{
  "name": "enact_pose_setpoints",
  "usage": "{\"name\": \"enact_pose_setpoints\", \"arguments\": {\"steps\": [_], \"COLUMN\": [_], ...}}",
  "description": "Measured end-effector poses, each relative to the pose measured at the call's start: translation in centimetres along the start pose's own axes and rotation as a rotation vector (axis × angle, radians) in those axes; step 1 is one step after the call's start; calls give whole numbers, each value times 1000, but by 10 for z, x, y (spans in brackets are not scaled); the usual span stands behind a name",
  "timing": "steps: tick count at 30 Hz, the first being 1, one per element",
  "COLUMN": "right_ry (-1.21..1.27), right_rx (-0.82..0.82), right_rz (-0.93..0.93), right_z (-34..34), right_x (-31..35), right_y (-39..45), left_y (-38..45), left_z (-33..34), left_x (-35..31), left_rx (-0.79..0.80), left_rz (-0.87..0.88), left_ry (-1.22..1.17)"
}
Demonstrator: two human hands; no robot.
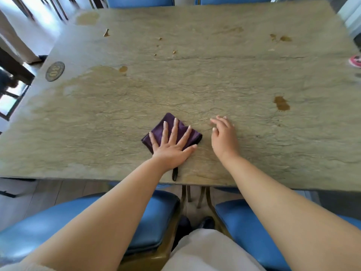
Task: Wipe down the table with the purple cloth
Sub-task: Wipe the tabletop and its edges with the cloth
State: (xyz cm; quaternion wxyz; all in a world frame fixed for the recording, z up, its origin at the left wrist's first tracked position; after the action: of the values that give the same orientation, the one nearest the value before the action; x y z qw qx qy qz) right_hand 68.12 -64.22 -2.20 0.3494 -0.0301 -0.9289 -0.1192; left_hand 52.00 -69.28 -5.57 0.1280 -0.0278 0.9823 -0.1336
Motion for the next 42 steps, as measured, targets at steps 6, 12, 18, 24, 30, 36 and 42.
{"name": "enact_pose_setpoints", "arguments": {"steps": [6,12,18,24,30,36,42], "right_ry": [-65,-432,-518,-406,-641,-688,-496], "right_rx": [150,464,417,482,244,180,398], "right_rz": [-337,-628,-611,-801,-241,215,-486], "right_z": [33,99,114,76,-17,-9,24], "right_x": [85,94,125,82,-34,-24,17], "right_y": [-31,-43,-110,-124,-58,-62,-64], "left_y": [19,16,15,15,17,19,48], "left_z": [-82,-39,-37,-44,-23,-25,-45], "left_x": [64,131,131,95,-2,-3,7], "left_rx": [-427,-233,-253,-367,-263,-339,-503], "left_rz": [-215,-315,-316,-301,104,86,-74], "left_ry": [-572,-384,-431,-329,-217,-232,-367]}}
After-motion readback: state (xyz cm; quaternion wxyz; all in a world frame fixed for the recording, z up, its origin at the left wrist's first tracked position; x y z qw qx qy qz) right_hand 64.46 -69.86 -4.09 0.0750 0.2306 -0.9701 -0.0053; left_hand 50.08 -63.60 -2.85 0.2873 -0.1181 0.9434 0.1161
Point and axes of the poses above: each hand's wrist, its own y-axis towards the middle knuckle, its own z-axis out of the palm, x = y × z, the point moved 9 cm from there along y, towards the middle knuckle, and after that the axes turned 14 degrees about -x, right-handed, at the moved point
